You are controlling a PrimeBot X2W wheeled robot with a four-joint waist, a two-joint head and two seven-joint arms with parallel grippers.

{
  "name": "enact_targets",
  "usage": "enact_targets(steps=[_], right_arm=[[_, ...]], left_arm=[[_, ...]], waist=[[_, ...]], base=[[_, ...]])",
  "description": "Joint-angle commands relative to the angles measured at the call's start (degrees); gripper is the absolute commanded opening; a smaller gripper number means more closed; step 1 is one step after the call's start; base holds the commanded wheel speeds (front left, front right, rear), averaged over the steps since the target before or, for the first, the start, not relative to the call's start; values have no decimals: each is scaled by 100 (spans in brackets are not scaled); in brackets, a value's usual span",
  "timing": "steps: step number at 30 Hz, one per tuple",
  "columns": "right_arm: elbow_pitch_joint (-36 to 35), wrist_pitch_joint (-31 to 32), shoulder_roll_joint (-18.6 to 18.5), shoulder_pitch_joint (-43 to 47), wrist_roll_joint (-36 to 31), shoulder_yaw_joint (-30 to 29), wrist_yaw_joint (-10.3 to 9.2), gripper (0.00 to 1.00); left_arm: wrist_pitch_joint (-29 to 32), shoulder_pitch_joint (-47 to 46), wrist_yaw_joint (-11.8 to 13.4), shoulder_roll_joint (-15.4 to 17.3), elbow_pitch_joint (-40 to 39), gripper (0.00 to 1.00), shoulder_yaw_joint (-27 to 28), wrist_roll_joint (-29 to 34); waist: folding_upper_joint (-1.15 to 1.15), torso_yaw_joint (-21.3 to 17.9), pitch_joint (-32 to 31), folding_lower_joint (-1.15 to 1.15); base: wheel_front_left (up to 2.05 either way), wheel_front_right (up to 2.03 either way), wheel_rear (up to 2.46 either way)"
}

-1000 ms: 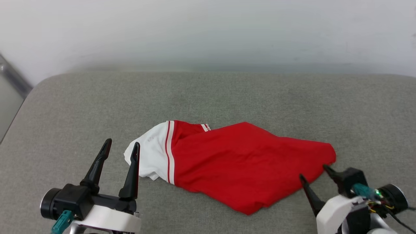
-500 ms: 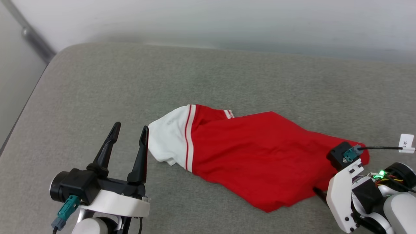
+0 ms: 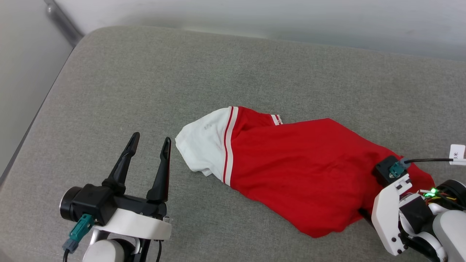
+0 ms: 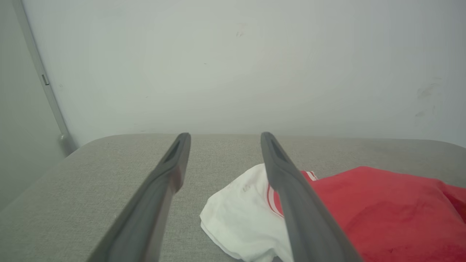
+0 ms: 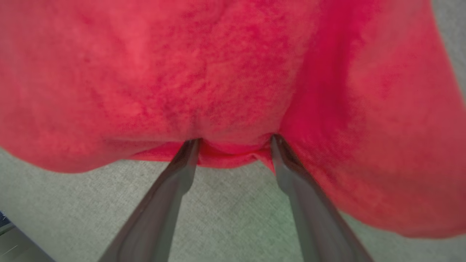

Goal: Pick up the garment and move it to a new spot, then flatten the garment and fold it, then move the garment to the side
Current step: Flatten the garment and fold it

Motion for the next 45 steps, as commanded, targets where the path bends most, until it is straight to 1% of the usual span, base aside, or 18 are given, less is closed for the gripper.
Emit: enact_targets(steps=[1,2,3,6,8,10,13,18,22,26,29,31,32,33,36,39,42,45], right_arm=[[157,32,46,69,22,127,-2,85],[209,52,33,62,46,184,-2,40],[232,58,3,55,74,262,-1,0],[149,32,-152,57,222,500,-1,0],[-2,-16,-230,42,322,549,-1,0],[-234,-89,-296,83,394,552,-1,0],[-771,-174,-379,119,361,584,-2,0],[-1614,-147,-290,416,231,688,-2,0],[-1993,-60,-208,609,5,1104,-2,0],[-1901,-99,-71,638,-55,1601,-2,0],[-1575,-225,61,559,-45,1933,-2,0],[-1298,-373,159,471,-14,2034,-3,0],[-1195,-516,205,399,-74,2055,-2,54],[-1067,-612,254,369,-77,2056,-3,100],[-894,-766,386,303,88,1887,-2,100],[-1049,-781,352,175,244,1570,-3,100],[-1398,-568,286,192,520,1102,-3,100],[-1780,-145,171,224,773,449,-3,100]], left_arm=[[-13,-62,-7,21,3,100,4,-7],[-13,-59,-7,28,8,100,1,-15],[-13,-55,-8,33,11,100,2,-19],[-13,-2,-8,51,44,100,47,-28],[-13,43,-8,53,82,100,43,-35],[-13,79,-8,65,120,100,38,-48],[-13,156,-9,57,176,100,18,-48],[-13,274,-9,73,237,100,5,-53],[-13,368,-9,102,274,100,17,-87],[-13,409,-9,109,306,100,28,-100],[-13,417,-9,99,334,100,-4,-101],[-13,423,-8,99,349,100,-35,-103],[-13,427,-9,96,361,100,-49,-104],[-13,430,-8,98,370,100,-59,-103],[-13,454,-9,114,370,100,-11,-113],[-13,498,-9,123,374,100,61,-106],[-13,514,-9,106,354,100,118,-90],[-13,506,-9,73,336,100,141,-72]], waist=[[0,4,8,0],[0,4,11,0],[0,0,7,0],[0,-59,-57,0],[0,-111,-147,0],[0,-159,-262,0],[0,-219,-433,0],[0,-275,-656,0],[0,-283,-782,0],[0,-271,-845,0],[0,-258,-876,0],[0,-247,-892,0],[0,-239,-899,0],[0,-231,-905,0],[0,-232,-930,0],[0,-261,-960,0],[0,-312,-973,0],[0,-355,-953,0]], base=[[0,0,0],[0,0,0],[0,0,0],[0,0,0],[0,0,0],[0,0,0],[0,0,0],[0,0,0],[0,0,0],[0,0,0],[0,0,0],[0,0,0],[0,0,0],[0,0,0],[0,0,0],[0,0,0],[0,0,0],[0,0,0]])
